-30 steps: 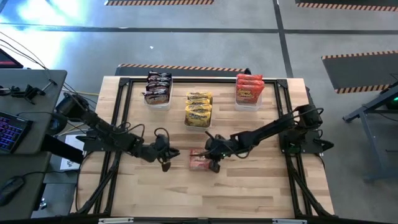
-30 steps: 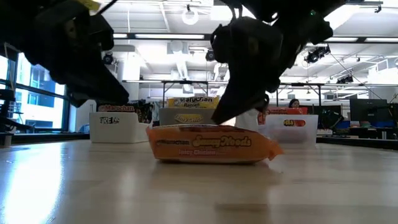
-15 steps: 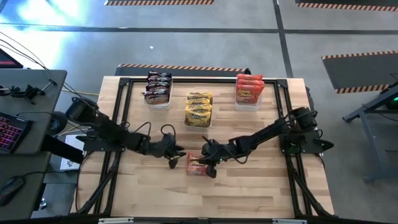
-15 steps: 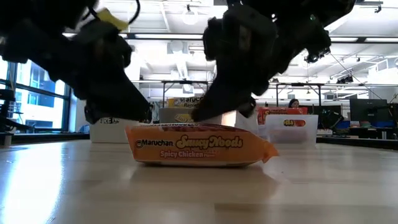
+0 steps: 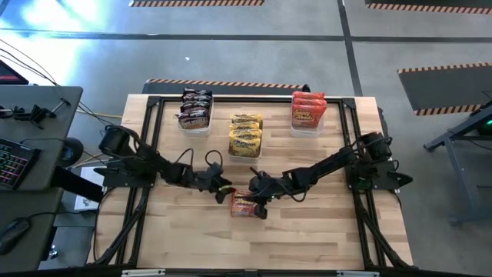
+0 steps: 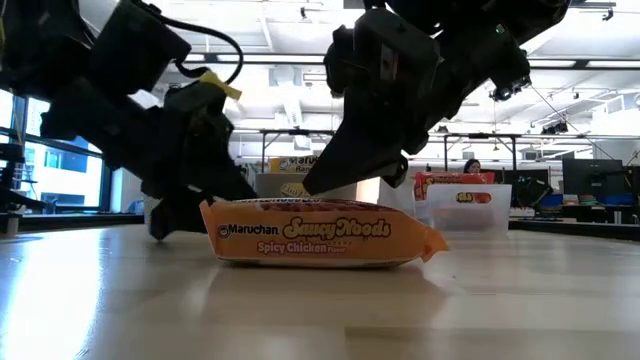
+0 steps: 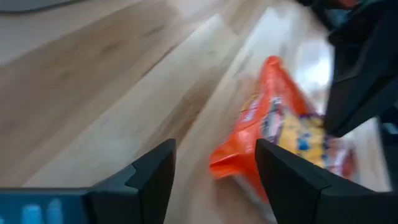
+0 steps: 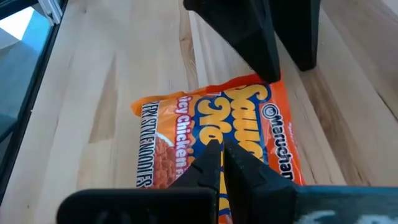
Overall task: Sort Maruchan noodles
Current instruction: Put the orange noodle pack into the transparent bin
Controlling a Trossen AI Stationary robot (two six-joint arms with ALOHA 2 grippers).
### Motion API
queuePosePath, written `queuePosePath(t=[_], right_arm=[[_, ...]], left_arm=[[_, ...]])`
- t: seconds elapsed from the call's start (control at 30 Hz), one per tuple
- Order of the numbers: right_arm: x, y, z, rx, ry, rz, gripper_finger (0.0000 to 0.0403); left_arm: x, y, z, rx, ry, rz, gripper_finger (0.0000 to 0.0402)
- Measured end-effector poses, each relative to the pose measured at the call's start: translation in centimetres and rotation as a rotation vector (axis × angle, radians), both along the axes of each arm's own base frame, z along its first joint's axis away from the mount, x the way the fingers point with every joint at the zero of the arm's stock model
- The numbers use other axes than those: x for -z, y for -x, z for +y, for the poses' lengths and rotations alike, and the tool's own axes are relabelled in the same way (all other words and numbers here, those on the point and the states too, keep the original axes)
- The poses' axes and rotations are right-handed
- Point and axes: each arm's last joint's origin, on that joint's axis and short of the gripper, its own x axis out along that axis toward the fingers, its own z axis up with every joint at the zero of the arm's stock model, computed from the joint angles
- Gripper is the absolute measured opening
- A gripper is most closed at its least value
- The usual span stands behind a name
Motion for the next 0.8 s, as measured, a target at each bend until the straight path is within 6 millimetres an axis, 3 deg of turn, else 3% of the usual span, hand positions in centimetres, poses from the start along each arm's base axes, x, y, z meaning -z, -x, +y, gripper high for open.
queuePosePath(t=[0.17,0.33,0.6,0.8], right_arm=[[0.0,0.0,0.0,0.000,0.000,-0.001,0.0003],[0.0,0.0,0.0,0.000,0.000,-0.002,0.0003],[0.0,0.0,0.0,0.000,0.000,-0.002,0.0003],[0.0,0.0,0.0,0.000,0.000,-0.002,0.0003]], left_arm=[[0.1,-0.5,0.3,0.073,0.030,-0.025,0.0217],[0.2,-0.6,0.2,0.146,0.014,-0.017,0.0200],[0.0,-1.1,-1.1,0.419,-0.291,-0.016,0.0166],[-0.2,-1.4,-1.2,0.505,-0.422,-0.017,0.0147]])
